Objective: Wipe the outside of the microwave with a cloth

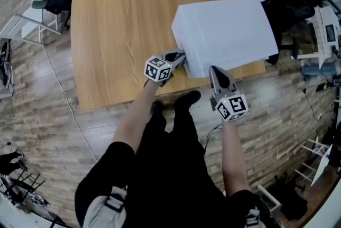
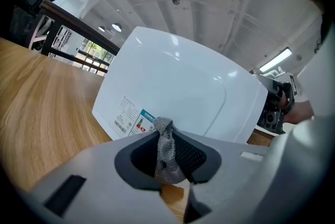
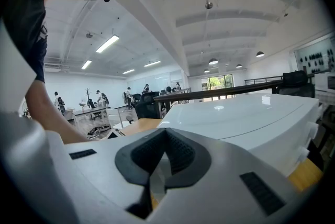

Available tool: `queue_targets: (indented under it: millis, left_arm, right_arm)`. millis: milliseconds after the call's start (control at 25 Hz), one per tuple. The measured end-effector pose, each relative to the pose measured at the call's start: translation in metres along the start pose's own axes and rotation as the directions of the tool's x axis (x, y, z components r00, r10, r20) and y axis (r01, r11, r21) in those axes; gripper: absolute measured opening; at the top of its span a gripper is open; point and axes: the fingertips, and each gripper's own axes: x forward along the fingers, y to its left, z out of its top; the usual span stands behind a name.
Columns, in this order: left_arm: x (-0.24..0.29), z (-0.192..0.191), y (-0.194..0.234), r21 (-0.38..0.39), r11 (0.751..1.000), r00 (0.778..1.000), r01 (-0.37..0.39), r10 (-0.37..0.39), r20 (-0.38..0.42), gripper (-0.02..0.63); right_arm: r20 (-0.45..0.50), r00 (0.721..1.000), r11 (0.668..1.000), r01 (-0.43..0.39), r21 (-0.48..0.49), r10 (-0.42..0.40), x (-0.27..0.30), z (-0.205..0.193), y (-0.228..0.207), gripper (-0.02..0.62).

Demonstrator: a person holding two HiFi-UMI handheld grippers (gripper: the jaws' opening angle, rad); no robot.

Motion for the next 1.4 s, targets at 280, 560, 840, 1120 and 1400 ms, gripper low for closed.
queue_targets:
  millis: [280, 560, 840, 1120, 1400]
  left_arm:
    - [0.000, 0.015, 0.012, 0.022, 1.000, 1.000, -0.007, 0.007, 0.002, 0.060]
    - [0.004, 0.024, 0.025, -0.004, 1.000, 0.999, -0.024, 0.024, 0.032, 0.060]
    - [0.006, 0.039, 0.048, -0.003, 0.999, 0.998, -0.052, 0.052, 0.044, 0.060]
    - [0.009, 0.057, 0.072, 0.005, 0.997, 0.994, -0.082, 0.082, 0.069, 0.060]
    - [0.008, 0.067, 0.095, 0.011, 0.994, 0.991, -0.112, 0.111, 0.073, 0.060]
  right_arm:
    - [0.003, 1.000, 1.000, 0.001, -0.001, -0.001, -0.002, -0.001, 0.001, -0.003]
    - [0.000, 1.000, 1.000, -0.007, -0.005, 0.007, -0.002, 0.000, -0.001, -0.003]
    - [0.001, 1.000, 1.000, 0.003, 0.007, -0.003, -0.001, 0.001, -0.001, -0.003]
    - [-0.006, 1.000, 1.000, -0.009, 0.011, 0.009, -0.001, -0.003, -0.003, -0.003]
    - [-0.014, 1.000, 1.000, -0.020, 0.012, 0.020, -0.001, -0.003, 0.003, -0.003]
